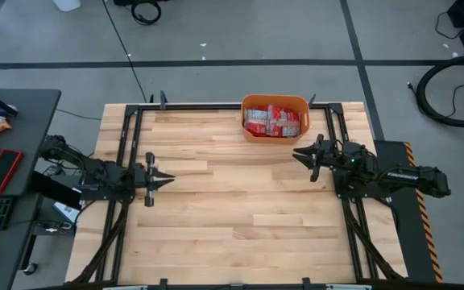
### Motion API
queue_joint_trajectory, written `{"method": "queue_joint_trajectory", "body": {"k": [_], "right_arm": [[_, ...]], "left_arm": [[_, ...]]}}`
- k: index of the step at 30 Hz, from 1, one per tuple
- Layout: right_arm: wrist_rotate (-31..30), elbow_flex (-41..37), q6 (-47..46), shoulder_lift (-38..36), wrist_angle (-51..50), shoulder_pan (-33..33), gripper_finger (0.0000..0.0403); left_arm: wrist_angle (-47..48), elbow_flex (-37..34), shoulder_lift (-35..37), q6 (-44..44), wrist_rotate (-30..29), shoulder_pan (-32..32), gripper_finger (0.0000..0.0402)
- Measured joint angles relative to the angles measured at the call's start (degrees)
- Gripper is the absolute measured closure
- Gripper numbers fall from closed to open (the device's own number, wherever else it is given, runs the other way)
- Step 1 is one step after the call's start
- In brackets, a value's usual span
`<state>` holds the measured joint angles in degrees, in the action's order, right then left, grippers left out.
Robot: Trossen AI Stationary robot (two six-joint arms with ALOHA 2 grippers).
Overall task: Sort popcorn bags into baskets
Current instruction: Return to Home Position
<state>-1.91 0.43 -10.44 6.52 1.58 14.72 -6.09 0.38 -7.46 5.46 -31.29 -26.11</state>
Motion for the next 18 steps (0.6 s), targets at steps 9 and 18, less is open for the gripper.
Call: {"method": "queue_joint_trajectory", "body": {"k": [9,18], "right_arm": [[0.0,0.0,0.0,-0.3,0.1,-1.0,0.0293],[0.0,0.0,0.1,-2.7,0.0,-8.6,0.0292]], "left_arm": [[0.0,0.0,0.0,-0.3,0.0,0.0,0.0359],[0.0,0.0,0.0,-0.3,0.1,0.5,0.0359]]}}
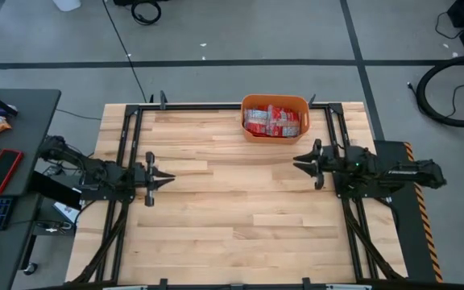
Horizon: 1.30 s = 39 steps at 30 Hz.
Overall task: Sort popcorn bags into baskets
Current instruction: Return to Home Position
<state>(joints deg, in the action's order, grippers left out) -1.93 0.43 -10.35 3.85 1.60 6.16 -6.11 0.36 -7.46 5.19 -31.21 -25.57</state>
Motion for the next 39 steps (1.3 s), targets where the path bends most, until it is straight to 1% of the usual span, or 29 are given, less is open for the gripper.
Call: {"method": "queue_joint_trajectory", "body": {"k": [4,8,15,20,27,39], "right_arm": [[0.0,0.0,0.0,-3.1,0.0,-4.1,0.0292],[0.0,0.0,0.0,-3.7,1.7,-6.4,0.0292],[0.0,0.0,0.0,-3.8,2.9,-6.8,0.0292],[0.0,0.0,0.0,-3.7,3.0,-6.5,0.0292],[0.0,0.0,0.0,-3.7,3.0,-6.7,0.0292],[0.0,0.0,0.0,-3.7,3.0,-11.3,0.0292]], "left_arm": [[0.0,0.0,0.0,0.0,0.0,2.4,0.0359],[-0.1,0.0,0.0,0.0,-0.2,7.7,0.0359],[-0.2,0.0,0.0,0.0,-0.3,17.3,0.0359],[-0.2,0.0,0.0,0.0,-0.3,21.5,0.0359],[-0.2,0.0,0.0,0.0,-0.3,23.3,0.0359],[-0.1,0.0,0.0,0.0,-0.3,23.3,0.0359]]}}
